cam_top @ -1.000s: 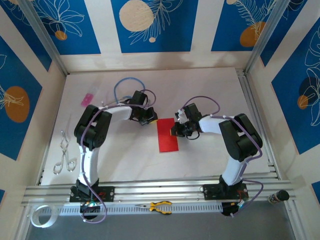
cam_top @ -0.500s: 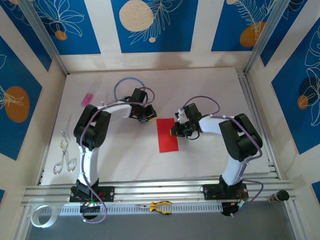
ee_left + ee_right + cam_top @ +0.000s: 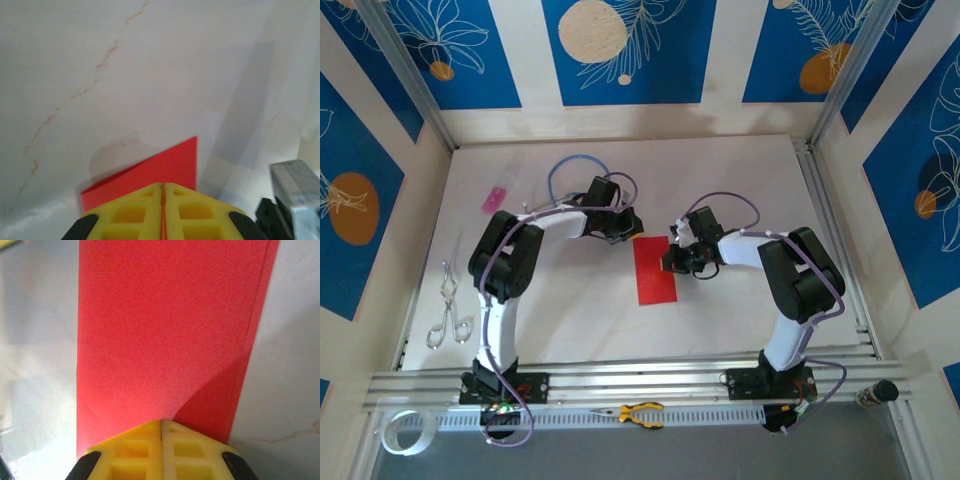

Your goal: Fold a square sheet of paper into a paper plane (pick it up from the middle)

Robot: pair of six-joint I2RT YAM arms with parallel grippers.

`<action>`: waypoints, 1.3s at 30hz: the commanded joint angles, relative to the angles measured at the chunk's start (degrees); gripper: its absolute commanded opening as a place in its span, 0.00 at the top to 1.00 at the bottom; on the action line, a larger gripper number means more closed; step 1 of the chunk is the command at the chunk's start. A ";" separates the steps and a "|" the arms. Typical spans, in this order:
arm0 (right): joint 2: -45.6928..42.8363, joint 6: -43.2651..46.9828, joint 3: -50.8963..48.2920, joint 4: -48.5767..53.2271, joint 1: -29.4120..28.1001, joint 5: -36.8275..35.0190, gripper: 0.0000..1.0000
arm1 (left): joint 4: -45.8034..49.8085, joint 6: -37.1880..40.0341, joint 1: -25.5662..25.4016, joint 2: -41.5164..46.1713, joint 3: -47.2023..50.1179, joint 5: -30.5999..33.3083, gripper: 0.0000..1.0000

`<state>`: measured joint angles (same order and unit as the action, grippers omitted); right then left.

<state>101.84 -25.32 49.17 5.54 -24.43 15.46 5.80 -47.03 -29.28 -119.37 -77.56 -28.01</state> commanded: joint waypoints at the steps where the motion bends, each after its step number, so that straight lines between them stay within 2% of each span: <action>1: 2.75 1.11 -0.87 6.98 -0.29 -2.92 1.00 | 2.12 1.19 -0.14 -2.93 -2.18 0.91 0.90; 6: 2.79 1.14 -0.91 6.90 -0.27 -2.98 1.00 | 4.86 2.02 0.26 -3.94 -2.86 4.99 0.89; 13: 2.66 1.13 -0.99 6.76 -0.27 -3.02 1.00 | 7.47 2.56 1.50 -4.17 -4.54 7.23 0.88; 18: 2.59 1.05 -1.16 6.63 -0.28 -3.07 1.00 | 8.83 3.30 1.11 0.34 -4.60 6.95 0.85; 20: 2.52 1.13 -1.18 6.59 -0.27 -2.98 1.00 | 10.05 3.56 0.61 2.98 -3.63 8.71 0.82; 24: 2.64 1.02 -0.96 6.60 -0.28 -3.33 1.00 | 10.81 3.57 -1.35 7.25 -1.31 9.43 0.82; 29: 2.43 0.84 -1.34 6.51 -0.35 -3.49 1.00 | 7.72 2.16 -5.49 11.55 4.54 7.04 0.84; 39: 2.04 0.80 -1.62 6.21 -0.32 -3.69 1.00 | -6.18 -6.30 -11.99 14.17 18.13 2.68 0.87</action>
<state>101.91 -25.32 49.39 5.82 -24.43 15.44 5.21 -49.71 -40.53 -106.76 -61.98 -23.18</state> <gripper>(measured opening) 0.056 0.135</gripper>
